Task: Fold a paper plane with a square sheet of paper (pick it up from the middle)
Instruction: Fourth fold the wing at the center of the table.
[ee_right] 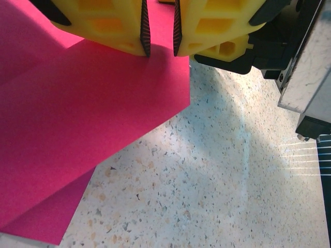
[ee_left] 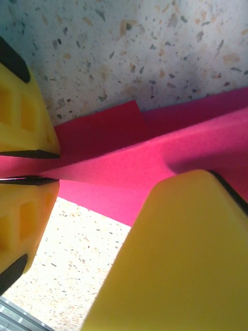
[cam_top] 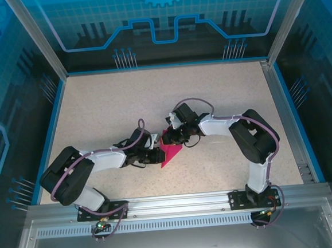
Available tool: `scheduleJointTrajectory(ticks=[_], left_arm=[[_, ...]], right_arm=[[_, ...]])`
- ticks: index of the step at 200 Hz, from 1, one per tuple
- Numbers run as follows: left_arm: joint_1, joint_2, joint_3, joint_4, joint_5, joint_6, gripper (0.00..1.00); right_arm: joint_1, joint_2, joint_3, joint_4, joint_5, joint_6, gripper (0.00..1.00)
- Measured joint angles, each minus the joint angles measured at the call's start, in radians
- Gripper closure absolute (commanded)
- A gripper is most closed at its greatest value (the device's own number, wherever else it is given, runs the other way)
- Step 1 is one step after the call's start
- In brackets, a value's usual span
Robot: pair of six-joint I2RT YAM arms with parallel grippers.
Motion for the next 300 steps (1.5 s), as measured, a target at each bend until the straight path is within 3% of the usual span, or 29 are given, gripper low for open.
scheduleJointTrajectory(ticks=[83,206,242,300], left_arm=[[0.000,-0.007,-0.001,-0.006,0.000,0.021,1.00],[0.041,0.026,0.000,0.007,0.108,0.027,1.00],[0.045,0.027,0.000,0.006,0.113,0.027,0.83],[0.045,0.027,0.000,-0.002,0.112,0.030,0.85]], right_arm=[[0.000,0.000,0.002,-0.006,0.012,0.000,0.78],[0.006,-0.002,0.001,0.019,-0.002,0.005,0.79],[0.005,0.019,0.001,0.020,0.020,0.013,0.79],[0.005,0.030,0.001,0.018,0.038,0.019,0.79]])
